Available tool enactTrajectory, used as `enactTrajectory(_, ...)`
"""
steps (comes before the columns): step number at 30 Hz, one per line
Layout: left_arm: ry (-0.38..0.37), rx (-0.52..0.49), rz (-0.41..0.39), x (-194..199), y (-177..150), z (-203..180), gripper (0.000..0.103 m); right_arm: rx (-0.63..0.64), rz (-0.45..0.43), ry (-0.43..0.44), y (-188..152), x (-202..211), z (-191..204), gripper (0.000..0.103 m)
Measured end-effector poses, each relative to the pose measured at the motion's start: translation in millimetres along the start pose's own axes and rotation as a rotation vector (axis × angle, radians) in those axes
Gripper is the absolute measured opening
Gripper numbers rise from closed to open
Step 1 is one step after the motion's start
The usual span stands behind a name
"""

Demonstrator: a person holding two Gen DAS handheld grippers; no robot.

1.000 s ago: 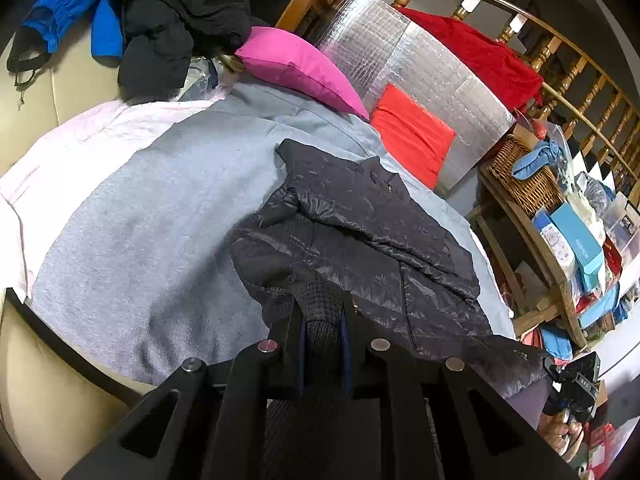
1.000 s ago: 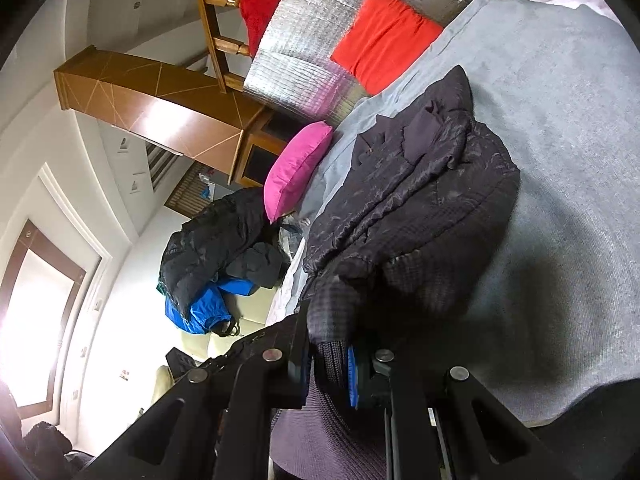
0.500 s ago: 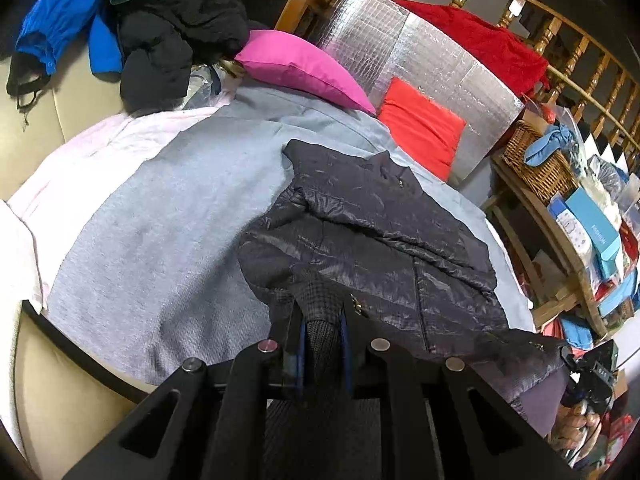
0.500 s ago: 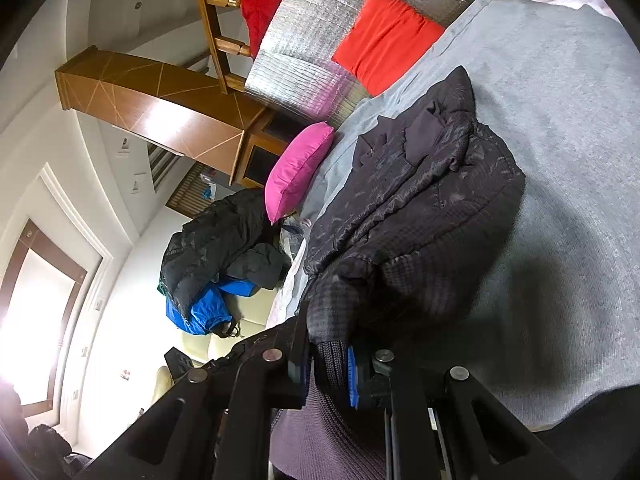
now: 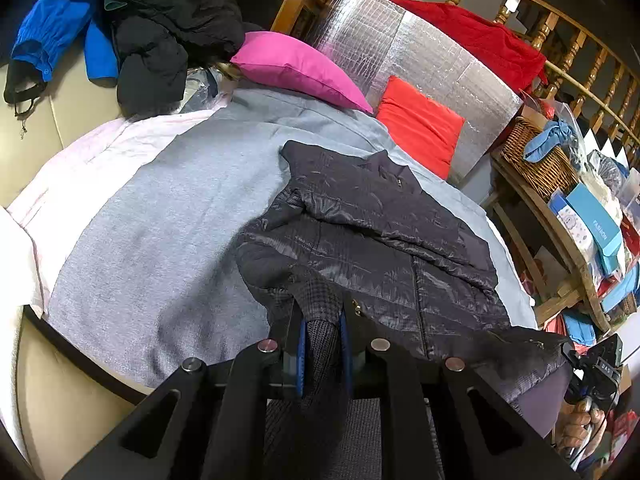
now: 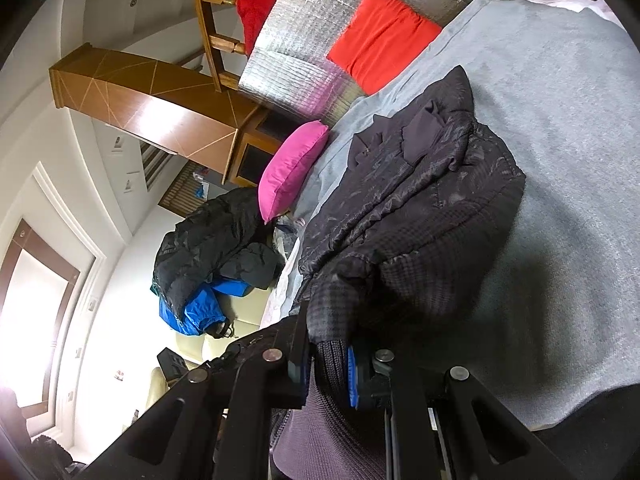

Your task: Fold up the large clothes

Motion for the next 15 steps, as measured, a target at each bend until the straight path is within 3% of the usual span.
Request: enactTrajectory(15,-0.058,0.056,-0.003,-3.0,12.4,8.0,0.015,0.0,-0.022,0.009,12.3,-1.0,3.2,0.015)
Point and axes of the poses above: each gripper's, at about its wrist camera, not at the fingertips, and x roughly against the way its jaws point, z to its left, y to its top, the point moved 5 cm from there along -x, roughly the way its jaws point, and after that the axes turned 11 degrees about -y, right-handed, at the moved point
